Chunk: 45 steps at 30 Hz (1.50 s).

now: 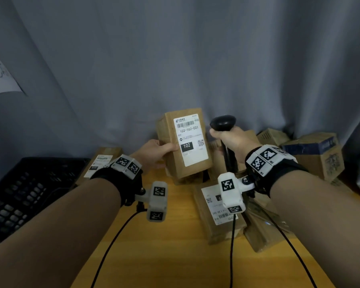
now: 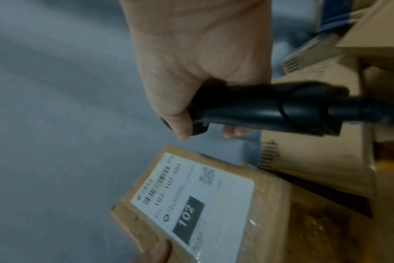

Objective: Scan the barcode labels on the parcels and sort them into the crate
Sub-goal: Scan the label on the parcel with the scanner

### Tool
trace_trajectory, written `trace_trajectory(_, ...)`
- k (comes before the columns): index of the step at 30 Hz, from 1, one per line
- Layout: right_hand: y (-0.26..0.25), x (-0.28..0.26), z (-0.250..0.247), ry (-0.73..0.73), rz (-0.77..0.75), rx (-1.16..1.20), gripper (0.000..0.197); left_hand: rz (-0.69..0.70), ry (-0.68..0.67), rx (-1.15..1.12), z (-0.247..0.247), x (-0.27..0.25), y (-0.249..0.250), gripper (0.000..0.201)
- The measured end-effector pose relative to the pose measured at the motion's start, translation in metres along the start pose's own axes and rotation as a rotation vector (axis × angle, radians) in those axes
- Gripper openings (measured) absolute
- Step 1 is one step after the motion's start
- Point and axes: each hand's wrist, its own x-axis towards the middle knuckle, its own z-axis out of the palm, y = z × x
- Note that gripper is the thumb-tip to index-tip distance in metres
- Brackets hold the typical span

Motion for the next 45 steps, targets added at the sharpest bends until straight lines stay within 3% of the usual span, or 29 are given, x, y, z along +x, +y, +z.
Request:
trace_trajectory(3, -0.028, -0.004, -0.005, 0.01, -0.1, -0.04, 0.016, -0.024, 0.129, -0.054, -0.005, 0.006, -0.003, 0.052)
trace_trajectory(7, -0.065, -0.021, -0.006, -0.184, -0.193, -0.043, 0.017, -0.04, 0.154, -0.126, -0.006, 0.012, -0.001, 0.053)
trace_trajectory(10, -0.073, -0.033, -0.002, -0.25, -0.181, -0.103, 0.019, -0.033, 0.172, -0.112, -0.006, 0.012, 0.001, 0.048)
trace_trajectory(18, -0.055, -0.044, 0.003, -0.261, -0.075, -0.144, 0.013, 0.005, 0.203, -0.099, -0.008, 0.01, -0.005, 0.048)
trace_trajectory(28, -0.057, -0.043, 0.016, -0.255, -0.086, -0.11, 0.012, -0.008, 0.207, -0.118, -0.005, 0.009, -0.008, 0.04)
trace_trajectory(35, -0.056, -0.043, 0.025, -0.236, -0.08, -0.132, 0.011, -0.011, 0.172, -0.121, -0.006, 0.013, -0.01, 0.047)
trace_trajectory(41, -0.055, -0.042, 0.031, -0.222, -0.062, -0.143, 0.018, -0.009, 0.194, -0.131, -0.005, 0.013, -0.013, 0.033)
trace_trajectory(45, -0.052, -0.044, 0.029, -0.219, -0.061, -0.152, 0.021, -0.008, 0.198, -0.107, -0.007, 0.012, -0.014, 0.039)
